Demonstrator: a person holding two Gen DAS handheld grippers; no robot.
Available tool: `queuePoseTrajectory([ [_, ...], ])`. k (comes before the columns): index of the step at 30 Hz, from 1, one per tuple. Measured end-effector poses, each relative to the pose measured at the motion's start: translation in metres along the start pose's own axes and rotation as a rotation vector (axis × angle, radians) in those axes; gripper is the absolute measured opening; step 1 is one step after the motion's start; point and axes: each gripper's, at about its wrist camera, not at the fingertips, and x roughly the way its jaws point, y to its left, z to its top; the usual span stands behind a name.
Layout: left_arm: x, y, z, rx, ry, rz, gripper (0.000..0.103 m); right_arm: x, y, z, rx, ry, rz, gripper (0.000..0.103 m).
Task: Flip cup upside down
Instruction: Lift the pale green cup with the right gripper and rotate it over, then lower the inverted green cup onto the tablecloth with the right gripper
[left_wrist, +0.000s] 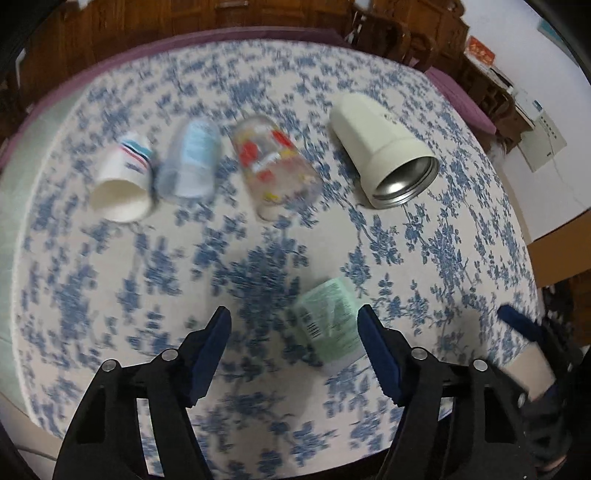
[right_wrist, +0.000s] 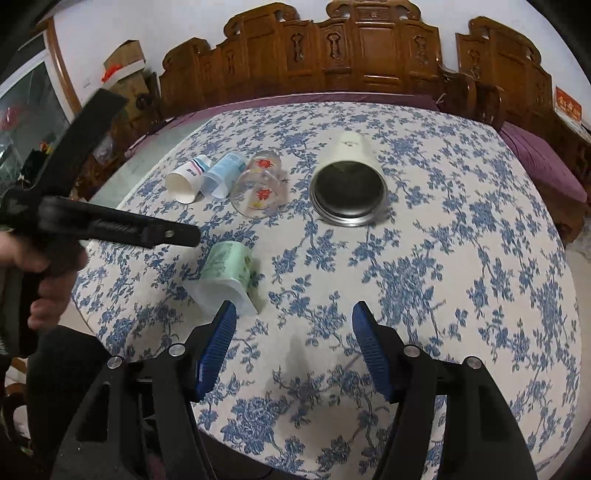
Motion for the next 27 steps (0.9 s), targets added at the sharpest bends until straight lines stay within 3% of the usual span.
queuePoseTrajectory([
  [16, 0.061, 0.003, 0.020, -0.182, 0.225, -0.120, 0.057, -0.002, -0.006, 0.004, -0.015, -0.007, -0.002, 0.068],
  [22, 0.070, -0.001, 0.017, -0.165, 0.249, -0.095, 0.048, 0.001, -0.007, 0.005, -0.014, 0.000, -0.003, 0.068],
  [27, 0.062, -0.012, 0.014, -0.104, 0.175, -0.068, 0.044, 0.005, -0.008, 0.004, -0.013, 0.007, -0.006, 0.068],
])
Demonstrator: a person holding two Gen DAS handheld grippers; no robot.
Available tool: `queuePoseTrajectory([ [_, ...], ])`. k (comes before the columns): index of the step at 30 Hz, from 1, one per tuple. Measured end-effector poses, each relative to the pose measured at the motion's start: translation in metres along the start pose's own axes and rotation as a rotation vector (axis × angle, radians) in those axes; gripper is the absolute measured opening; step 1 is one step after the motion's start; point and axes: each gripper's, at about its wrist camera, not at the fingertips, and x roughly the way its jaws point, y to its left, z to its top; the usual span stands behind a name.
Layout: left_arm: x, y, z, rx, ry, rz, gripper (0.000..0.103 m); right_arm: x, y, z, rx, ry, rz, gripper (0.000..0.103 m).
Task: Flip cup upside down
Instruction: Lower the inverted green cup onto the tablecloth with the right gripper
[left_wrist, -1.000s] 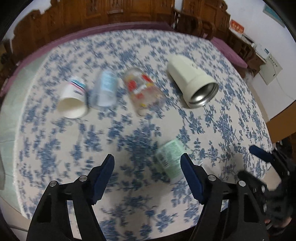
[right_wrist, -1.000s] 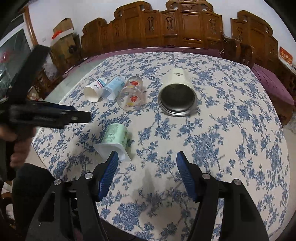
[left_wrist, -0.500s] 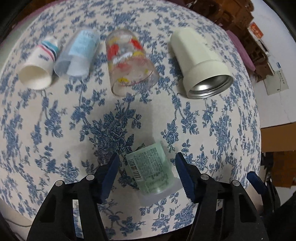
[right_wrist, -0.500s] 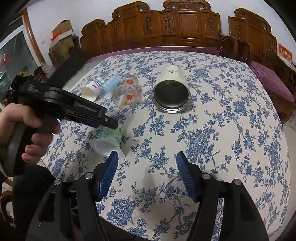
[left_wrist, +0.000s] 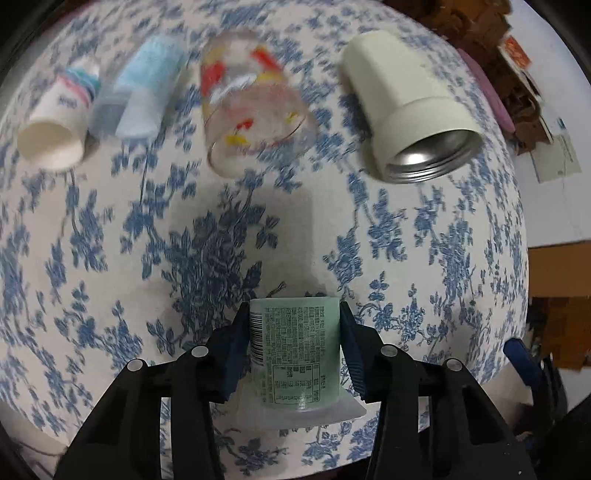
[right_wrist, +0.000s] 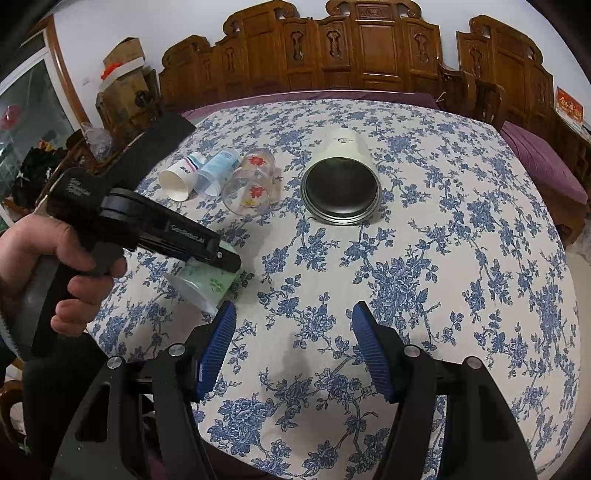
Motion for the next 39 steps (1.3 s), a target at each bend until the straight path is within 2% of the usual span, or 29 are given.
queuePoseTrajectory([
  [3, -0.010, -0.004, -0.002, 0.030, -0.064, -0.016, 0.044, 0.002, -0.003, 0.001, 0.005, -0.001, -0.005, 0.068],
  [7, -0.022, -0.006, -0.002, 0.092, -0.180, 0.032, 0.044, 0.003, -0.007, 0.004, 0.014, -0.009, -0.012, 0.068],
  [11, -0.021, -0.004, 0.001, 0.114, -0.262, 0.043, 0.044, 0.007, -0.012, 0.007, 0.026, -0.013, -0.020, 0.068],
  [15, -0.020, -0.011, 0.005, 0.174, -0.354, 0.092, 0.044, 0.011, -0.016, 0.009, 0.033, -0.015, -0.022, 0.068],
  [20, -0.022, -0.009, 0.008, 0.196, -0.464, 0.159, 0.044, 0.015, -0.018, 0.013, 0.037, -0.009, -0.010, 0.068],
  [26, -0.014, -0.007, 0.001, 0.219, -0.528, 0.218, 0.044, 0.017, -0.020, 0.015, 0.047, -0.016, 0.000, 0.068],
  [31, -0.015, -0.014, -0.022, 0.282, -0.601, 0.288, 0.044, 0.015, -0.021, 0.015, 0.058, -0.023, 0.013, 0.068],
  [39, -0.020, 0.001, -0.054, 0.244, -0.591, 0.260, 0.044, 0.009, -0.017, 0.015, 0.057, -0.039, 0.018, 0.068],
])
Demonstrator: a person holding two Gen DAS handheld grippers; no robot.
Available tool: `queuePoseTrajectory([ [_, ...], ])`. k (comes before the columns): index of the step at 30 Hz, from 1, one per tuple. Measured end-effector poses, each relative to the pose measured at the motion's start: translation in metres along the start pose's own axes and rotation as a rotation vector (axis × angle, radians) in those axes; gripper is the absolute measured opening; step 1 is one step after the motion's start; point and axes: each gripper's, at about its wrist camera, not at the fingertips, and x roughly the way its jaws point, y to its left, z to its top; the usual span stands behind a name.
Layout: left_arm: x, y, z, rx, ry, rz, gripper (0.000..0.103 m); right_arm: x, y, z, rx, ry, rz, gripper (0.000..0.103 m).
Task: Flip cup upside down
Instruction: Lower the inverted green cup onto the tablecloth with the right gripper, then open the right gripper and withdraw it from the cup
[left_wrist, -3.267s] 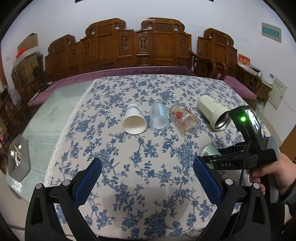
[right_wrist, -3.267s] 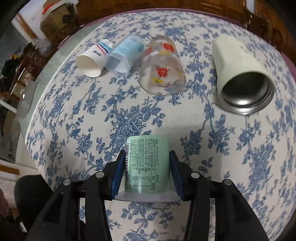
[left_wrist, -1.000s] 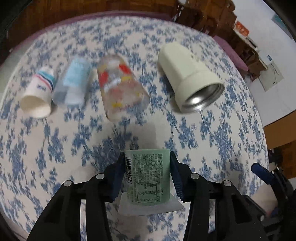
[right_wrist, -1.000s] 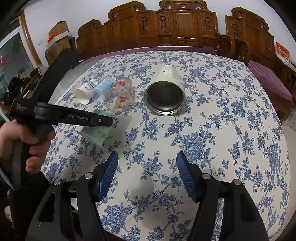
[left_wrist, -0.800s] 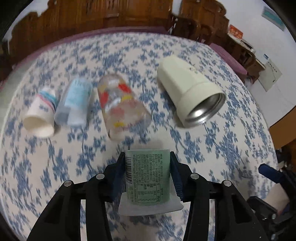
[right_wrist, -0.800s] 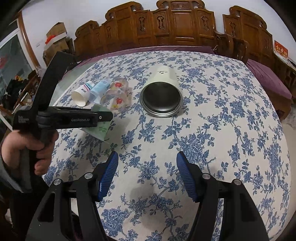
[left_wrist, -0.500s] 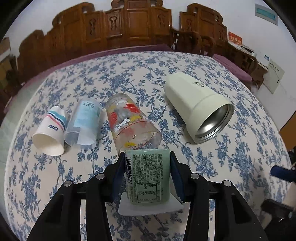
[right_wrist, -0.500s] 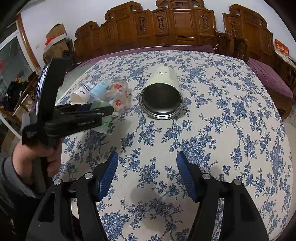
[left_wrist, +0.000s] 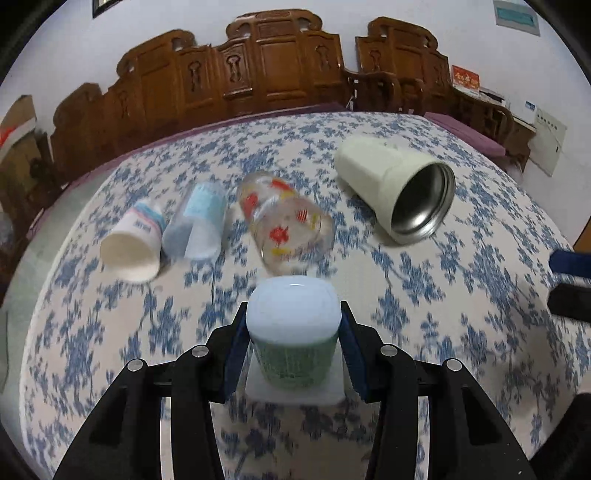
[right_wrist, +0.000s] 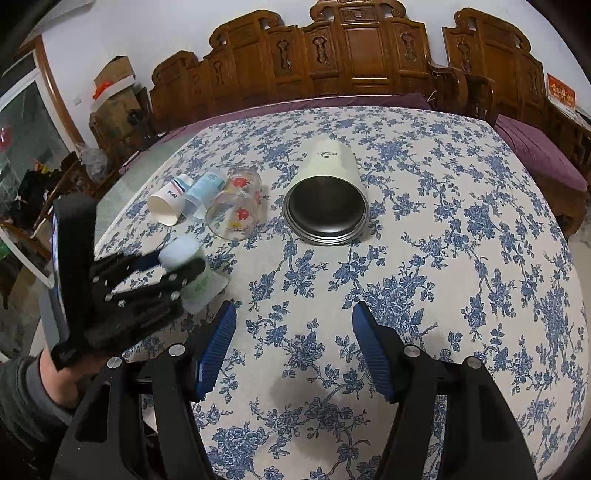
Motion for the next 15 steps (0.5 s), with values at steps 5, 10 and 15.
queuePoseTrajectory([
  [5, -0.004, 0.004, -0.009, -0.020, 0.011, -0.016, 0.044, 0.001, 0.003, -0.002, -0.004, 0.001, -0.006, 0.068],
  [10, -0.007, 0.003, -0.008, -0.025, 0.028, -0.023, 0.049, 0.002, 0.005, -0.002, -0.008, -0.001, -0.017, 0.068],
  [15, -0.023, 0.008, -0.008, -0.032, 0.013, -0.026, 0.064, -0.002, 0.008, -0.002, -0.003, -0.013, -0.033, 0.068],
])
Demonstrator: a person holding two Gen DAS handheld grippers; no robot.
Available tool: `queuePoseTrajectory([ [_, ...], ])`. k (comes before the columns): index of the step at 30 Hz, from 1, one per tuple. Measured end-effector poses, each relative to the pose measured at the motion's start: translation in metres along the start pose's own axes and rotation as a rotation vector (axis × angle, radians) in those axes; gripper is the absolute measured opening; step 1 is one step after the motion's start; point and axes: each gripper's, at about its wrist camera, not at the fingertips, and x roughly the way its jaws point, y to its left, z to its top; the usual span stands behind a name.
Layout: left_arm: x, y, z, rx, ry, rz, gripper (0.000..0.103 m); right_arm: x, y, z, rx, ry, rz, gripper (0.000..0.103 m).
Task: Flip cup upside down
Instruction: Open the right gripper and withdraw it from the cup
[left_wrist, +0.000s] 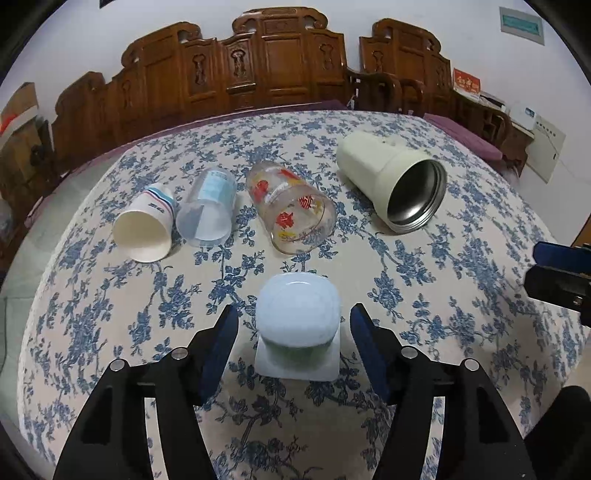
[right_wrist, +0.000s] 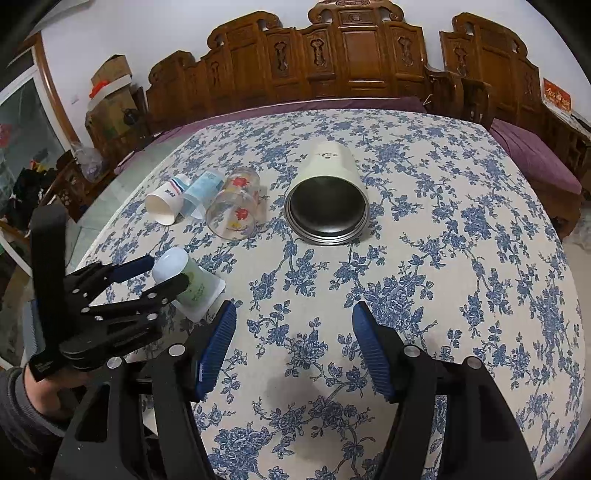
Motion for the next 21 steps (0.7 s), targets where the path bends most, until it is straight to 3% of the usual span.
queuePoseTrajectory([
  [2, -0.010, 0.004, -0.001, -0.009, -0.002, -0.003, 0.076, -0.003, 0.002, 0.000, 0.001, -0.008, -0.007, 0.068],
  [6, -0.028, 0.012, -0.003, -0.026, -0.002, -0.021, 0.081, -0.013, 0.011, 0.000, 0.004, -0.031, -0.013, 0.068],
  [8, -0.039, 0.016, -0.004, -0.034, 0.000, -0.024, 0.095, -0.018, 0.017, 0.000, 0.006, -0.046, -0.014, 0.068],
  [9, -0.045, 0.018, -0.005, -0.037, -0.006, -0.024, 0.095, -0.021, 0.019, 0.000, 0.010, -0.053, -0.013, 0.068],
  [12, -0.061, 0.026, -0.008, -0.043, -0.003, -0.015, 0.095, -0.031, 0.028, -0.001, 0.014, -0.082, -0.016, 0.083],
  [16, -0.086, 0.034, -0.014, -0.054, -0.008, 0.019, 0.095, -0.042, 0.040, -0.007, 0.017, -0.105, -0.013, 0.085],
  [18, -0.094, 0.038, -0.016, -0.060, -0.003, 0.027, 0.095, -0.048, 0.045, -0.010, 0.025, -0.119, -0.014, 0.094],
  [21, -0.112, 0.044, -0.023, -0.082, -0.015, 0.032, 0.095, -0.056, 0.052, -0.017, 0.030, -0.135, -0.017, 0.100],
])
